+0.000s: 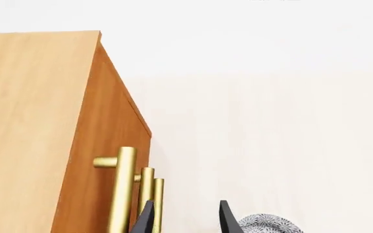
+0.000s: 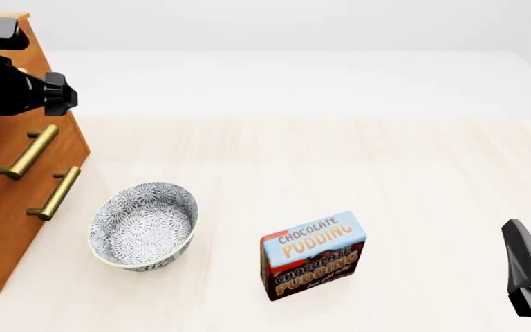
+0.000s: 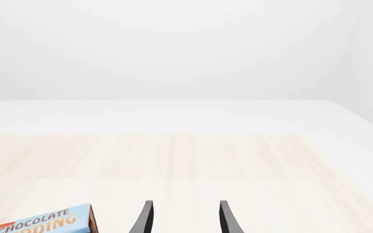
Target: Put the butter at the back in the top drawer of the cabinet and close it.
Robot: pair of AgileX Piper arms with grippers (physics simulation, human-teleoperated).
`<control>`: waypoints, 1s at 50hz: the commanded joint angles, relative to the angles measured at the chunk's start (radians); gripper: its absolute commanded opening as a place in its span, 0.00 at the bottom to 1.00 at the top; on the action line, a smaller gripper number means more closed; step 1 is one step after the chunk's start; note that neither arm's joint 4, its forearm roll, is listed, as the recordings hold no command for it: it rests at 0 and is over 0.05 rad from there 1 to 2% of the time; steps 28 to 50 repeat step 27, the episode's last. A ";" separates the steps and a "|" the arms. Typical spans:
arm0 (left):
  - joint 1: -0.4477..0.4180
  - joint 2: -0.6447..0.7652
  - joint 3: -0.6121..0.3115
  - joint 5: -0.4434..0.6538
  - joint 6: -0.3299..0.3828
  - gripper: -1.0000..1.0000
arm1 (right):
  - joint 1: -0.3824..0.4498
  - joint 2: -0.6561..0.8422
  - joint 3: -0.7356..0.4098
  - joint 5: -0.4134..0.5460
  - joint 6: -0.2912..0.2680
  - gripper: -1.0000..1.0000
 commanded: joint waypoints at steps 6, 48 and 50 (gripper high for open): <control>0.059 -0.006 0.009 -0.010 0.000 1.00 | 0.000 0.000 0.000 0.000 0.000 1.00; 0.052 -0.101 0.000 0.022 -0.040 1.00 | 0.000 0.000 0.000 0.000 0.000 1.00; 0.052 -0.101 0.000 0.022 -0.040 1.00 | 0.000 0.000 0.000 0.000 0.000 1.00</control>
